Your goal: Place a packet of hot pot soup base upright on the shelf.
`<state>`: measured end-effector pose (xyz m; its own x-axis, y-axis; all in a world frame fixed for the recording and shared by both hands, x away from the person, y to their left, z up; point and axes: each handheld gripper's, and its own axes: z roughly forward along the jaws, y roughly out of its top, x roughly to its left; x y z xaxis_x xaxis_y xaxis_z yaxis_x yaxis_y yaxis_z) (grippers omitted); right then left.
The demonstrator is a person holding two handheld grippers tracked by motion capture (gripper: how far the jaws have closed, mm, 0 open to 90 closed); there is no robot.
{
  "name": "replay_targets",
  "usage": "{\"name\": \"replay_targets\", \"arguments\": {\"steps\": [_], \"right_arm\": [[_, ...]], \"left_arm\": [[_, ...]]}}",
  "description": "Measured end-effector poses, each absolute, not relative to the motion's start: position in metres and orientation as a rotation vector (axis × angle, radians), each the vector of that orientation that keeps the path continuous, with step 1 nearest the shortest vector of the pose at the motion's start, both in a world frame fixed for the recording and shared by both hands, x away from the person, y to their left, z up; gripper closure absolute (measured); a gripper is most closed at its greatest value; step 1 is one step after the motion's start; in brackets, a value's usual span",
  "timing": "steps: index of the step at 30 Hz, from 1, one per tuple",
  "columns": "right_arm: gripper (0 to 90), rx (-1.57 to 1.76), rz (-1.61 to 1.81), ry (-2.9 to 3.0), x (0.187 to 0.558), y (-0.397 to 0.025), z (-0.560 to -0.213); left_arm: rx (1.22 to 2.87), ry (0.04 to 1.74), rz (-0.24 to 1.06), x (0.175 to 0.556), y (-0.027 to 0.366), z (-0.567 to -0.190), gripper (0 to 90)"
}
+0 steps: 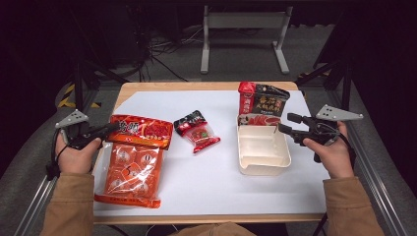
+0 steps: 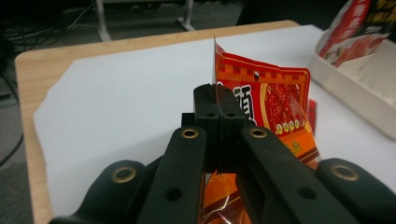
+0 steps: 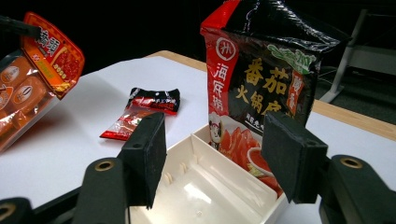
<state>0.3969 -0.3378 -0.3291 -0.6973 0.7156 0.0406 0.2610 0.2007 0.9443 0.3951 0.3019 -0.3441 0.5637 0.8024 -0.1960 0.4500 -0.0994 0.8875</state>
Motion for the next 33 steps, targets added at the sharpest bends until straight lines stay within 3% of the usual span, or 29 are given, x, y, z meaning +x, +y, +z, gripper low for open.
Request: {"name": "replay_targets", "arguments": {"steps": [19,33], "right_arm": [[40.4,0.907,1.506,2.071,0.396,-0.339,-0.328],[40.3,0.876,1.523,2.088,0.394,-0.335,-0.326]], "left_arm": [[1.74,0.764,0.454,0.342,0.254,-0.284,90.0],[1.689,0.572,0.43,0.318,0.231,-0.265,90.0]]}}
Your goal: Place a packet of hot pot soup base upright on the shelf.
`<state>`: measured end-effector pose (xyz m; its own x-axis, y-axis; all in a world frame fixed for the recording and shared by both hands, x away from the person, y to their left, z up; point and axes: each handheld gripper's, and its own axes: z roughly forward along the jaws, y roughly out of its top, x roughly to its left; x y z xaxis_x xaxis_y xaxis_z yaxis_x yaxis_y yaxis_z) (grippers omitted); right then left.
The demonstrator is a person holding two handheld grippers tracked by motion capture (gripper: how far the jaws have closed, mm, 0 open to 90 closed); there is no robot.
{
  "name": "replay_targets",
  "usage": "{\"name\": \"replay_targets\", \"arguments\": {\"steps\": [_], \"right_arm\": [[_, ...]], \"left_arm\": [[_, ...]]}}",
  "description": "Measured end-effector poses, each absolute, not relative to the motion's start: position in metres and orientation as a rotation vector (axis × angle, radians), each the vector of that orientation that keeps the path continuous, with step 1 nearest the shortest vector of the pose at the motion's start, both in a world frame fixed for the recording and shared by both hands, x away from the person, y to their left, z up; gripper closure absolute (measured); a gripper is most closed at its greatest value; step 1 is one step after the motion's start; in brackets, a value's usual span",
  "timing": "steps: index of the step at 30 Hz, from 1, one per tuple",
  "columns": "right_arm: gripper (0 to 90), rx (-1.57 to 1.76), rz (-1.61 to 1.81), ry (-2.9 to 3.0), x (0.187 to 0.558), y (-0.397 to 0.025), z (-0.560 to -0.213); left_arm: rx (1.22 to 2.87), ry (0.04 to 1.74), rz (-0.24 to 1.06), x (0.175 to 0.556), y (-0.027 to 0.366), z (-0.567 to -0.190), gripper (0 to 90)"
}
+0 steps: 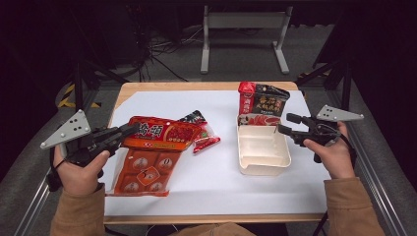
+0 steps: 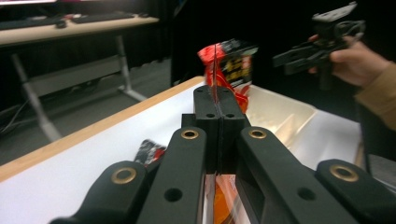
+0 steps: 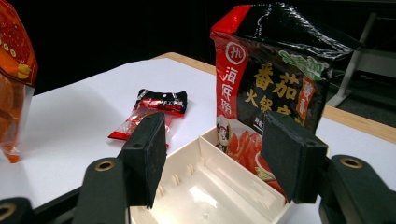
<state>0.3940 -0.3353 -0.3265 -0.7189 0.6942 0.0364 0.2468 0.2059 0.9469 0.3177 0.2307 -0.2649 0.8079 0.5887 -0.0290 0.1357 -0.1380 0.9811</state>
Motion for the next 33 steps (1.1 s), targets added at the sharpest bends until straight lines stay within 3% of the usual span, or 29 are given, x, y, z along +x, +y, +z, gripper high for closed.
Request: {"name": "replay_targets", "arguments": {"steps": [13,33], "right_arm": [[39.5,0.796,1.567,2.143,0.392,-0.311,-0.324],[31.5,0.529,1.751,2.218,0.395,-0.237,-0.309]], "left_arm": [[1.693,0.476,0.402,0.322,0.192,-0.257,90.0],[1.629,0.391,0.329,0.332,0.159,-0.258,90.0]]}}
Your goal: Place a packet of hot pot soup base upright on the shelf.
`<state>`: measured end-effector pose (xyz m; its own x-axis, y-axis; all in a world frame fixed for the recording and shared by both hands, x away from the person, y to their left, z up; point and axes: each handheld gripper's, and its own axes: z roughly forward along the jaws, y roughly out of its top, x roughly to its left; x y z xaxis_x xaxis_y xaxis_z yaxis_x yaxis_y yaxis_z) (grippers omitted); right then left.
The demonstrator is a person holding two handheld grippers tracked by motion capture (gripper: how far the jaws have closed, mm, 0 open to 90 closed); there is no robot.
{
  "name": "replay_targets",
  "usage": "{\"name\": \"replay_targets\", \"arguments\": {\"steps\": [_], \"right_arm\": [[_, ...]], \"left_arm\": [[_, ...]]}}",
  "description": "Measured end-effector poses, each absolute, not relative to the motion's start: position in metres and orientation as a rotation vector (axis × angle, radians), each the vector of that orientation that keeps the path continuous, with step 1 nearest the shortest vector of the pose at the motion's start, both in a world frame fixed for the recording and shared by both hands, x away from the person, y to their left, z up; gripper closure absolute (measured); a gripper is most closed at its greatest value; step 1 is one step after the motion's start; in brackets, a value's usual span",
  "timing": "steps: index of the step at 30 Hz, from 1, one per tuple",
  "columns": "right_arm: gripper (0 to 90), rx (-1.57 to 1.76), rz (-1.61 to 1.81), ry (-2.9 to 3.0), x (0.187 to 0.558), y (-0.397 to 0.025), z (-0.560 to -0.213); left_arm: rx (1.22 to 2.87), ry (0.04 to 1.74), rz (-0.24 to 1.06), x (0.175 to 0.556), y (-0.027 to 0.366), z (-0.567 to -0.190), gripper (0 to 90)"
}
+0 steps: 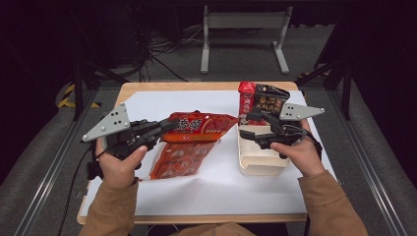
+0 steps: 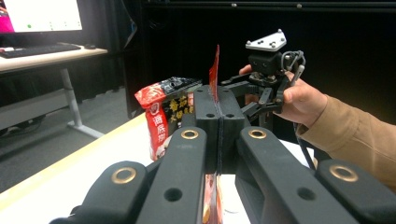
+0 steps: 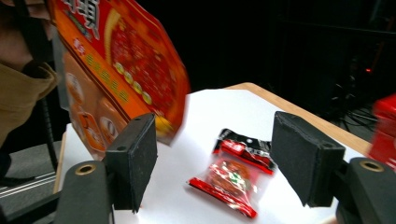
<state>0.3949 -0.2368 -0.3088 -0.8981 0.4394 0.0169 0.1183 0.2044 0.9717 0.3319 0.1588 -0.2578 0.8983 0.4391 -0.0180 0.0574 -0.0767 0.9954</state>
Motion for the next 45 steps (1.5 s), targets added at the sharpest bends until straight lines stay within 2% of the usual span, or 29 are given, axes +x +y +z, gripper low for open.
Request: {"name": "replay_targets", "arguments": {"steps": [9,17,21,25,27,28,30,32,35,45], "right_arm": [[31.4,0.429,1.794,2.271,0.395,-0.215,-0.302],[35.4,0.356,1.852,2.31,0.399,-0.196,-0.304],[44.2,0.31,1.881,2.332,0.399,-0.191,-0.305],[64.0,0.262,1.901,2.349,0.396,-0.19,-0.304],[69.9,0.238,1.908,2.347,0.394,-0.19,-0.302],[69.9,0.238,1.908,2.347,0.394,-0.19,-0.302],[79.8,0.205,1.921,2.354,0.392,-0.192,-0.3],[86.1,0.179,1.926,2.362,0.391,-0.192,-0.298],[89.0,0.162,1.915,2.365,0.388,-0.192,-0.295],[89.4,0.178,1.9,2.36,0.381,-0.194,-0.278]], "left_arm": [[1.612,0.372,0.312,0.332,0.151,-0.259,90.0],[1.616,0.346,0.295,0.331,0.146,-0.26,90.0],[1.616,0.332,0.292,0.33,0.145,-0.26,90.0],[1.612,0.329,0.296,0.33,0.145,-0.26,90.0],[1.606,0.332,0.299,0.329,0.147,-0.26,90.0],[1.606,0.332,0.299,0.329,0.147,-0.26,90.0],[1.6,0.332,0.303,0.329,0.148,-0.259,90.0],[1.594,0.332,0.306,0.33,0.149,-0.26,90.0],[1.588,0.334,0.317,0.33,0.151,-0.26,90.0],[1.568,0.334,0.316,0.334,0.156,-0.263,90.0]]}}
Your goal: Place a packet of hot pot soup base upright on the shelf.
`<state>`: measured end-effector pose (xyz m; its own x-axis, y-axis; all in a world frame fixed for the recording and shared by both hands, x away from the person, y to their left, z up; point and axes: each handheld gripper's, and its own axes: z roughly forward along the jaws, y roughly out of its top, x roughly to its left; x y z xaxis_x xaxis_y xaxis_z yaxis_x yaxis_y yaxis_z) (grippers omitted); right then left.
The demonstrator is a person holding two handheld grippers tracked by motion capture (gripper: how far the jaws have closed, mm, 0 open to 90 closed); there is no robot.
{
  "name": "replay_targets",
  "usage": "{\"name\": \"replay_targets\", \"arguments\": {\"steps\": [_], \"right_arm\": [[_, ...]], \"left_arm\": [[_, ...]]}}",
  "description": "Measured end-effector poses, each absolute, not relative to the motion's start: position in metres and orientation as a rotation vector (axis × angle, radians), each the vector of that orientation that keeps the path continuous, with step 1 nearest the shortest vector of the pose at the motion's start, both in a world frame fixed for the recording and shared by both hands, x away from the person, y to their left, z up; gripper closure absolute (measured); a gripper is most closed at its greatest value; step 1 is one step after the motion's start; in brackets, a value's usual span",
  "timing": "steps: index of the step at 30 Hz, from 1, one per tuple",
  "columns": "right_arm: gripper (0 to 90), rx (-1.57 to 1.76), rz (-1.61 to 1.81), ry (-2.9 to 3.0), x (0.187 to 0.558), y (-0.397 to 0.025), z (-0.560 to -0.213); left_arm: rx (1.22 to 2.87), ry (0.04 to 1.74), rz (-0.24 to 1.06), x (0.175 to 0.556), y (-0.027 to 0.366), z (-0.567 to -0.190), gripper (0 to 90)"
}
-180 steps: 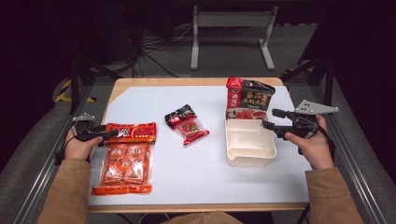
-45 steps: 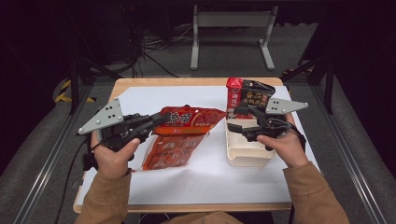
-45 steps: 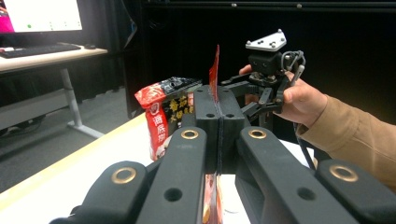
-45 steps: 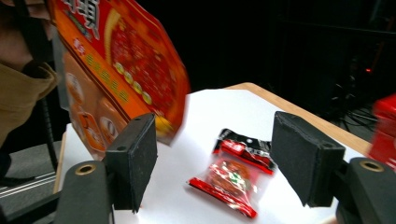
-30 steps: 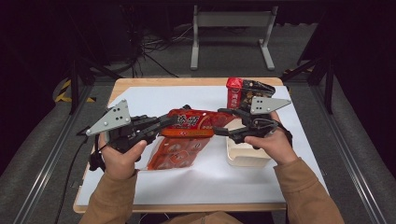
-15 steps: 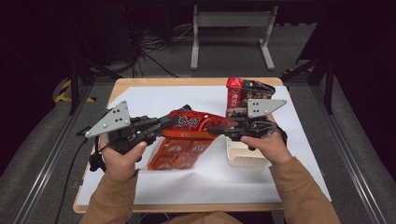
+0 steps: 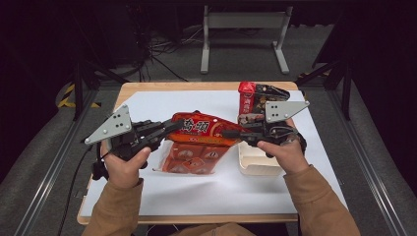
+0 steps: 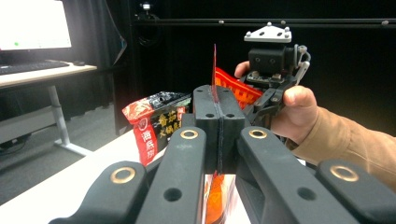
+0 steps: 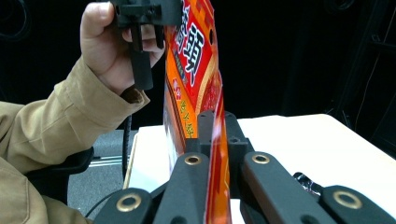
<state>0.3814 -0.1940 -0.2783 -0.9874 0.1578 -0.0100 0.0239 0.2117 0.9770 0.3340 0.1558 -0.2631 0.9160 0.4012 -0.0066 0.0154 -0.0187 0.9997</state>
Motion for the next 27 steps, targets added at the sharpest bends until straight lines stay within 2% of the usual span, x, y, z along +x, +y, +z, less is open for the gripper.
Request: {"name": "replay_targets", "arguments": {"steps": [13,17,23,24,27], "right_arm": [[89.6,0.188,1.9,2.38,0.373,-0.193,-0.259],[89.6,0.181,1.891,2.386,0.372,-0.19,-0.253],[89.6,0.174,1.856,2.398,0.37,-0.19,-0.243],[89.6,0.175,1.853,2.4,0.369,-0.19,-0.241],[89.6,0.181,1.83,2.401,0.368,-0.191,-0.233]], "left_arm": [[1.547,0.354,0.312,0.338,0.162,-0.266,84.8],[1.545,0.365,0.331,0.34,0.164,-0.267,77.4],[1.545,0.384,0.347,0.343,0.169,-0.267,56.5],[1.559,0.402,0.377,0.344,0.17,-0.268,56.5],[1.57,0.426,0.396,0.345,0.173,-0.269,48.0]]}}
